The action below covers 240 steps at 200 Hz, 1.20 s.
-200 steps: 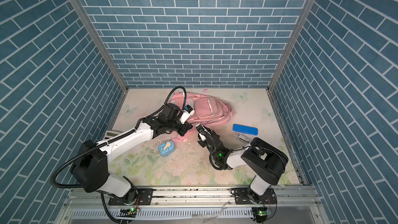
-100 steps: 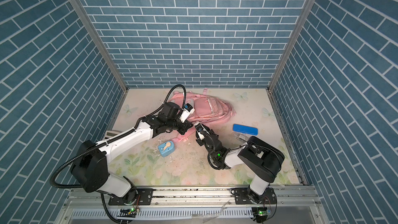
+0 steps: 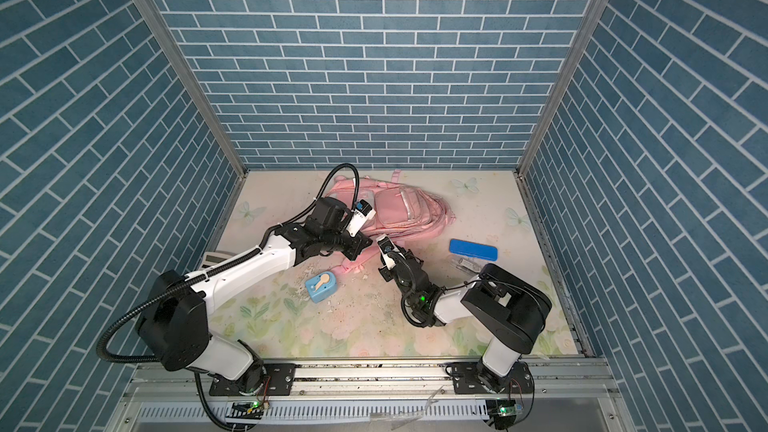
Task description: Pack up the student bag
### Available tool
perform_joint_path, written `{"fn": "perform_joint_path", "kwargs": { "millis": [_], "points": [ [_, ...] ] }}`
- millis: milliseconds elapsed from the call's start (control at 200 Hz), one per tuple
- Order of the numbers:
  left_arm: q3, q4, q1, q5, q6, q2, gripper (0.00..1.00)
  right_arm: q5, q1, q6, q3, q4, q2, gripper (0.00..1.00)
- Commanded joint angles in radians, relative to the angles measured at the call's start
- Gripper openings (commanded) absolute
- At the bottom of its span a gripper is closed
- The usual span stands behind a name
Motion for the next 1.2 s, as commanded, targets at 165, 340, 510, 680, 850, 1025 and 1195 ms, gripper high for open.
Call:
{"fn": "perform_joint_path", "kwargs": {
  "millis": [165,340,510,680,850,1025,1195],
  "points": [
    [0.048,0.038,0.002,0.022,-0.012,-0.006,0.0,0.025,-0.006,0.046,-0.028,-0.026,-0.058,0.3],
    [0.048,0.031,0.003,0.022,-0.01,-0.006,0.0,0.025,-0.008,0.042,-0.037,-0.022,-0.069,0.27],
    [0.048,0.028,0.005,0.026,-0.014,-0.002,0.0,0.018,-0.007,0.03,-0.034,-0.006,-0.062,0.23],
    [0.052,0.024,0.005,0.027,-0.015,0.003,0.0,0.003,-0.007,0.021,-0.049,0.031,-0.067,0.2],
    [0.057,0.018,0.006,0.028,-0.015,0.009,0.0,-0.017,-0.006,0.026,-0.076,0.048,-0.085,0.17],
    [0.067,0.019,0.005,0.038,-0.027,0.014,0.0,-0.041,-0.007,0.005,-0.052,0.052,-0.047,0.13],
    [0.061,0.018,0.004,0.041,-0.03,0.007,0.0,-0.01,-0.008,-0.012,-0.05,0.081,-0.041,0.06]
  ]
}}
